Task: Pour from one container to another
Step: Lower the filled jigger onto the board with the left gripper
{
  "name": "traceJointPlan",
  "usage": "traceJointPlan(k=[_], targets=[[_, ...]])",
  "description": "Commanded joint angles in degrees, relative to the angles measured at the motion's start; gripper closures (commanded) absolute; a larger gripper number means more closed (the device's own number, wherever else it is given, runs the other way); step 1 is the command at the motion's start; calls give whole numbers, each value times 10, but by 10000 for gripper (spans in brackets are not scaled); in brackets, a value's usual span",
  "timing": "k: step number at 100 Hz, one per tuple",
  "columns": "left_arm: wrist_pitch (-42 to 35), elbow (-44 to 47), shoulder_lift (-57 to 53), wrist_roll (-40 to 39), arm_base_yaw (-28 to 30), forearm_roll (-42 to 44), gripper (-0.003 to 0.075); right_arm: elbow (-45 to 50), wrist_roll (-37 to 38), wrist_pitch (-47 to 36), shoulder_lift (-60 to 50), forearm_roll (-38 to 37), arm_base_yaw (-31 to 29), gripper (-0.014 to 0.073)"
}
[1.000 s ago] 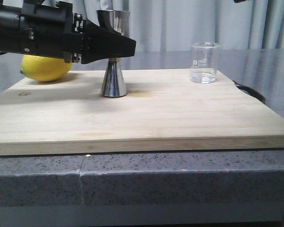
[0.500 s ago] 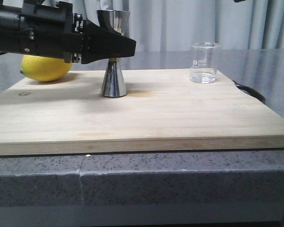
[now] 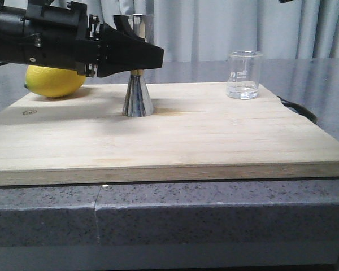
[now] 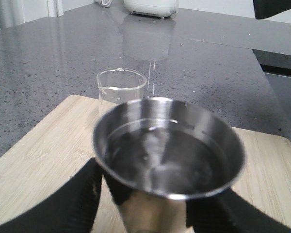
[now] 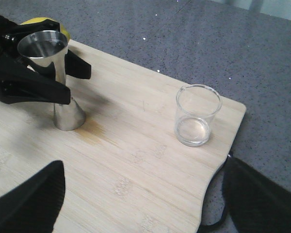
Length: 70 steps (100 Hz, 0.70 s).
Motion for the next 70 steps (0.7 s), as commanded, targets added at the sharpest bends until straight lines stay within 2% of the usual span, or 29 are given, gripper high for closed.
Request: traceJointPlan(k=[1,13,40,56,70], targets=[[58,-10,-25,-2,-6,-34,273,-14,-3,-40,-9,0,-4,-3],[50,-10,-26,-2,-6,-32,210,-14,-3,-40,-9,0,-4,-3],[-46,-10,-87,-39,-6,49,204,-14,-3,-40,-9,0,-4,-3],[-136,-10,-154,-121,-6,162,204,-14,-3,-40,-9,0,-4,-3],[-170,-10,-217,-224,-6,280,204,-14,-3,-40,-9,0,-4,-3]])
